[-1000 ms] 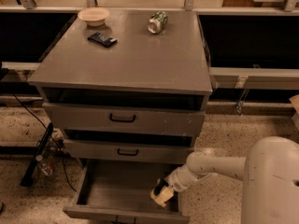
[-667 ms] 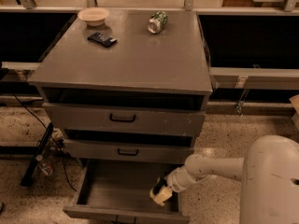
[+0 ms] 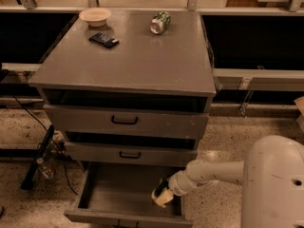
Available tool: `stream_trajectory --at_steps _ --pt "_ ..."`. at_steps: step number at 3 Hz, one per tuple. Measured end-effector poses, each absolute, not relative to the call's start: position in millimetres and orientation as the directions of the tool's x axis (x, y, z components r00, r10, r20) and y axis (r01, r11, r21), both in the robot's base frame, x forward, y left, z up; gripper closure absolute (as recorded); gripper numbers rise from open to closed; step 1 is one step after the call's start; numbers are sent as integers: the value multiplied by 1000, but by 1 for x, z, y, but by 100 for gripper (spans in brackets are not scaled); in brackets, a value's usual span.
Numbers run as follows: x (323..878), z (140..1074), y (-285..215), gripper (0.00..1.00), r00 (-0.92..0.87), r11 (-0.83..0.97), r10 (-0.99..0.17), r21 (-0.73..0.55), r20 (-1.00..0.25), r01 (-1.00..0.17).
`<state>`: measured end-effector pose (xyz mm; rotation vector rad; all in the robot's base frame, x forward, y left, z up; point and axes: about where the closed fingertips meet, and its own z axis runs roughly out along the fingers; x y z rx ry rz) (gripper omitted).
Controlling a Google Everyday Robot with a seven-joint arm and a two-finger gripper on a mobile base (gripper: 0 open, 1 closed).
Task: Place sponge into bottom drawer
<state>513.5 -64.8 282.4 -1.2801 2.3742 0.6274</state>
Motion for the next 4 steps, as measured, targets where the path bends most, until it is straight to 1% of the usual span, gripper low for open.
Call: stream_trajectory --at_steps 2,3,4 --pt "534 250 -47 100 -560 507 -601 269 -570 -819" --pt "534 250 -47 100 -560 507 -601 269 -570 -819" --pt "542 200 -32 100 -584 520 -550 303 -596 -799"
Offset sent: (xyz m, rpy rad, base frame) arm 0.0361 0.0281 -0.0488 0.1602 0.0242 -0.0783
